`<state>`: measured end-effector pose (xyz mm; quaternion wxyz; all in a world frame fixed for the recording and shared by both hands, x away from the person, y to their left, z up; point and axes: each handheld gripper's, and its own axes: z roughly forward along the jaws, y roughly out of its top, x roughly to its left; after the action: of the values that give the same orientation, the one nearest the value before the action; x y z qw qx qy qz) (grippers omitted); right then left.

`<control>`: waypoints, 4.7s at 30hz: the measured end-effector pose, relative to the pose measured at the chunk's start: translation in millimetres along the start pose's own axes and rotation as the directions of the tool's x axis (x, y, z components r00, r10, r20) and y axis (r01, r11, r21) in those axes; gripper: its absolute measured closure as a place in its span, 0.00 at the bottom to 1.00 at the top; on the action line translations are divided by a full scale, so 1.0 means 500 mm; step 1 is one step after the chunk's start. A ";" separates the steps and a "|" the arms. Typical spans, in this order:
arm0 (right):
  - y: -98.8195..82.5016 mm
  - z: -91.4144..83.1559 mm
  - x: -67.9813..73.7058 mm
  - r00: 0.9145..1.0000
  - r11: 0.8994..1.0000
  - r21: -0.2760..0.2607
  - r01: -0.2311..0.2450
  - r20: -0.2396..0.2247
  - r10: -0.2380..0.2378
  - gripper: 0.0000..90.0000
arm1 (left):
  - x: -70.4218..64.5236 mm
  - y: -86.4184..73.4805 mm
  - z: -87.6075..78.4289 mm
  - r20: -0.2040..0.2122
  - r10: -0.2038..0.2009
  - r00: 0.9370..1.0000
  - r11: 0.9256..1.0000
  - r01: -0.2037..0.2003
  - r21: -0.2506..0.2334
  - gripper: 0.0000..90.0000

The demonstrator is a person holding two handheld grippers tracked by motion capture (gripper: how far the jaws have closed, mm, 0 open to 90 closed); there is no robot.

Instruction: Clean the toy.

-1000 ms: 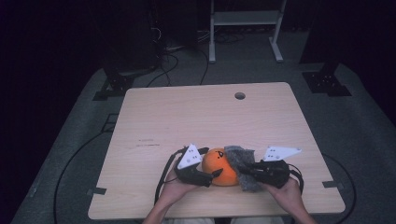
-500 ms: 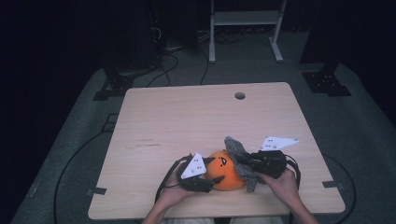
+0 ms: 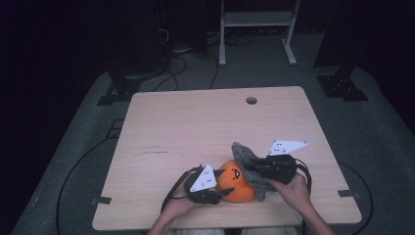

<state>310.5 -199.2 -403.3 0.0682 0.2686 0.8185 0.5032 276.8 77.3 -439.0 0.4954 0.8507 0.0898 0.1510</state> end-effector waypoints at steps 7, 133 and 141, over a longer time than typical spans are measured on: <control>-0.067 -0.025 -0.032 0.997 0.997 0.048 -0.066 0.037 0.064 0.89 | 0.014 -0.009 -0.005 -0.011 -0.045 0.999 0.999 0.044 -0.013 0.44; -0.128 -0.176 -0.068 0.987 0.992 -0.084 -0.096 0.118 0.106 0.53 | 0.028 0.039 0.045 -0.042 -0.095 0.995 0.995 0.096 0.007 0.36; -0.124 -0.177 -0.068 0.988 0.990 -0.106 -0.096 0.115 0.108 0.51 | 0.057 0.046 0.035 -0.136 -0.121 0.983 0.993 0.117 -0.033 0.54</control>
<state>282.6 -307.8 -419.5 0.1050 0.3362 0.7717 0.5295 309.7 60.4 -422.2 0.5068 0.8251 0.1726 0.1807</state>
